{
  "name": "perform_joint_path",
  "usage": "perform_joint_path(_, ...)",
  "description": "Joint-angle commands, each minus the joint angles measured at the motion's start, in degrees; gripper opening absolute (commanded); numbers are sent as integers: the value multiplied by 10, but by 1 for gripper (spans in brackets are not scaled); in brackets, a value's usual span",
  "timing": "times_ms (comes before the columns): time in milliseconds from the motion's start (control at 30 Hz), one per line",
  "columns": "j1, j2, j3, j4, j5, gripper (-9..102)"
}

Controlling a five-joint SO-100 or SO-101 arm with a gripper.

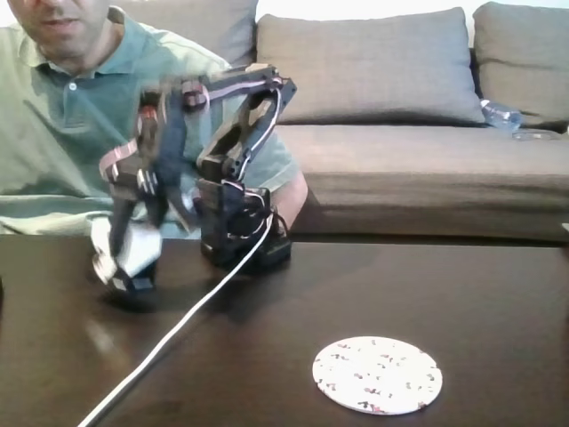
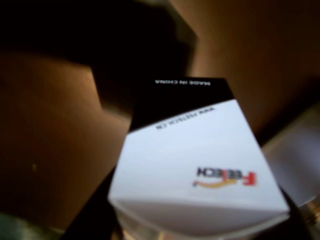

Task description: Grasp a servo box and put it on the zirlivani.

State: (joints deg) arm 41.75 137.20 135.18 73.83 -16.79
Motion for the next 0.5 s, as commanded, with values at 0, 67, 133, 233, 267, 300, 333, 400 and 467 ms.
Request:
perform_joint_path(0,-35,6,-170,113,8,18)
perform_joint_path(67,-62,0,-262,169,33,18)
perform_joint_path(133,-103,-4,-344,218,54,18)
perform_joint_path(233,-192,-7,-428,266,94,18)
perform_joint_path(267,-229,-17,-447,273,115,18)
perform_joint_path(300,-264,-36,-466,280,134,18)
perform_joint_path(333,-296,-62,-483,285,151,18)
perform_joint_path(400,-353,-127,-526,297,184,18)
perform_joint_path(467,-403,-190,-563,298,205,18)
